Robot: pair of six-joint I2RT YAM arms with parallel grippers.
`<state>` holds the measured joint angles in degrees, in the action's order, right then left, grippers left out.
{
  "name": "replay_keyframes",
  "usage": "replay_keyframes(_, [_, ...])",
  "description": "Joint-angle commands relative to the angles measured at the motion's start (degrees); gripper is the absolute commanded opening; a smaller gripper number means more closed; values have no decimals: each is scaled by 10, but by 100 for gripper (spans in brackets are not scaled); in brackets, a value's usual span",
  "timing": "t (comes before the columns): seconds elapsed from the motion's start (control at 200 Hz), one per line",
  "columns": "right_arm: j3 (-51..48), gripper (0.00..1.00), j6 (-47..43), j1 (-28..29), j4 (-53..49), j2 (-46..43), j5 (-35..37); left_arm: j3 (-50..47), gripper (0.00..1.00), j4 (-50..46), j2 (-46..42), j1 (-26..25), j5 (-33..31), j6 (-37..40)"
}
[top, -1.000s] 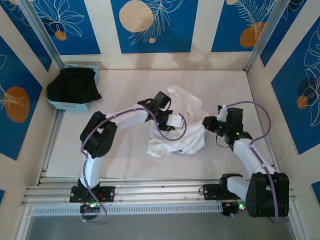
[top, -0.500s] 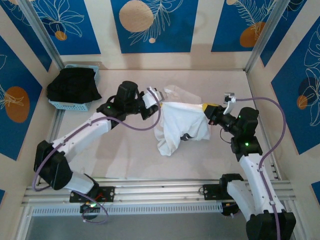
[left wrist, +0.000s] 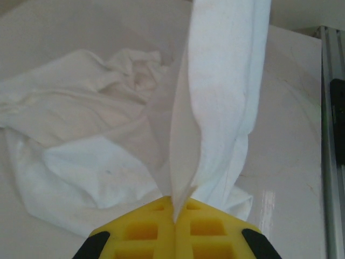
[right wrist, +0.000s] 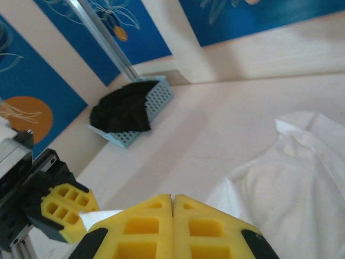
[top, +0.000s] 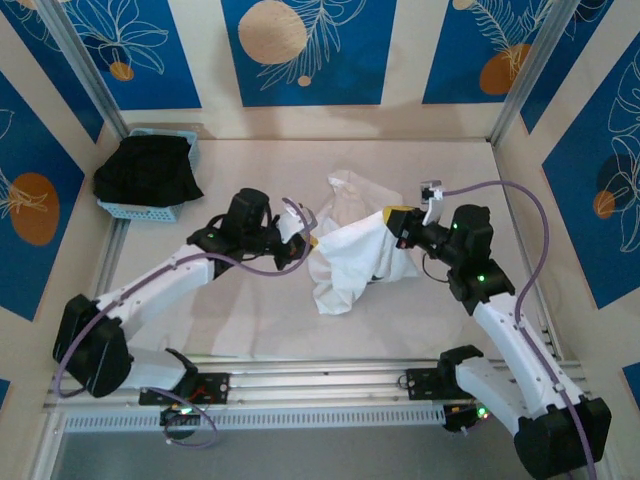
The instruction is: Fold the inside-out t-shirt
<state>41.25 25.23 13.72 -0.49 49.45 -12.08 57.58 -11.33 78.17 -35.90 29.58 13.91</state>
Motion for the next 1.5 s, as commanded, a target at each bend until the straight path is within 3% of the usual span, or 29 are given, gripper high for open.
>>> replay_keyframes(0.0, [31, 0, -16, -3, -74, 41, 49, 11, 0, 48, 61, 3, 19, -32])
replay_keyframes(0.18, [44, 0, -9, -17, -55, 142, 79, 104, 5, 68, 198, 40, 47, -94])
replay_keyframes(0.315, [79, 0, -10, -34, -45, 228, 79, 175, 21, 60, 276, 72, 34, -167])
replay_keyframes(0.445, [98, 0, -17, -42, -47, 266, 76, 161, 39, 56, 271, 70, 6, -224])
replay_keyframes(0.595, [97, 0, -22, -49, -45, 276, 75, 82, 49, 110, 231, 46, -14, -307])
replay_keyframes(0.825, [95, 0, -20, -53, -42, 281, 69, 133, 51, 70, 280, -17, -37, -380])
replay_keyframes(1.195, [92, 0, -19, -60, -40, 273, 61, 167, 53, 34, 331, -21, -82, -398])
replay_keyframes(1.495, [86, 0, -15, -60, -36, 273, 57, 204, 56, 47, 371, -19, -44, -404])
